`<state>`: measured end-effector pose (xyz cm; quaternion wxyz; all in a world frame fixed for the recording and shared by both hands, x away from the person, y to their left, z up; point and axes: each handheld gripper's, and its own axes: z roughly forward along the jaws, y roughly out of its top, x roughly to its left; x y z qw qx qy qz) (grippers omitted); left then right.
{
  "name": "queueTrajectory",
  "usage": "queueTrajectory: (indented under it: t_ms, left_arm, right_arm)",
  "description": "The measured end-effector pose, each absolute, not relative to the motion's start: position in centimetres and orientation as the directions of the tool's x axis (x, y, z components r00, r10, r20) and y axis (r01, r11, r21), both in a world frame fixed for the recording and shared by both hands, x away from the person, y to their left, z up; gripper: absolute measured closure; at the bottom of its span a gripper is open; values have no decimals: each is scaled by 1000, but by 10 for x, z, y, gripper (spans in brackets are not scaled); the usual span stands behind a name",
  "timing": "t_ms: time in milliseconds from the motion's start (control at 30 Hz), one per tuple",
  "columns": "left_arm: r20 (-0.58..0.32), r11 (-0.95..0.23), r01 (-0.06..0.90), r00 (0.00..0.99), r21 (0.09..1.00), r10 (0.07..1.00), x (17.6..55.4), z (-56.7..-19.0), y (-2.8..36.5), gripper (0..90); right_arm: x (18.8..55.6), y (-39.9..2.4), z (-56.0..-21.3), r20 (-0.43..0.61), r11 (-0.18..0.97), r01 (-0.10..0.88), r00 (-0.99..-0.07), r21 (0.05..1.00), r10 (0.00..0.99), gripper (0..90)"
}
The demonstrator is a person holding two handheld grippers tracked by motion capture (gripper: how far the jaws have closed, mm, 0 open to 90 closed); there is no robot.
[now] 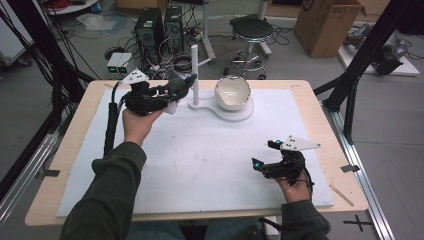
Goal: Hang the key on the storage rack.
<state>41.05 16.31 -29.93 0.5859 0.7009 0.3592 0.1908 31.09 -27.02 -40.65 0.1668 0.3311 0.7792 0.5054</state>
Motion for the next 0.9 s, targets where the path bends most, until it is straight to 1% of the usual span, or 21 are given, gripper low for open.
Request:
queueTrajectory:
  t_ms: [533,900]
  left_arm:
    - [-194,-20,313,638,950,746,426,-310,160,546]
    - [-164,-55,309,637,949,753,434,-308,147,546]
  right_arm:
    - [311,-269,-407,70,278,345,-729,896,681,76]
    - [312,-269,-407,67,282,345,-730,895,680,76]
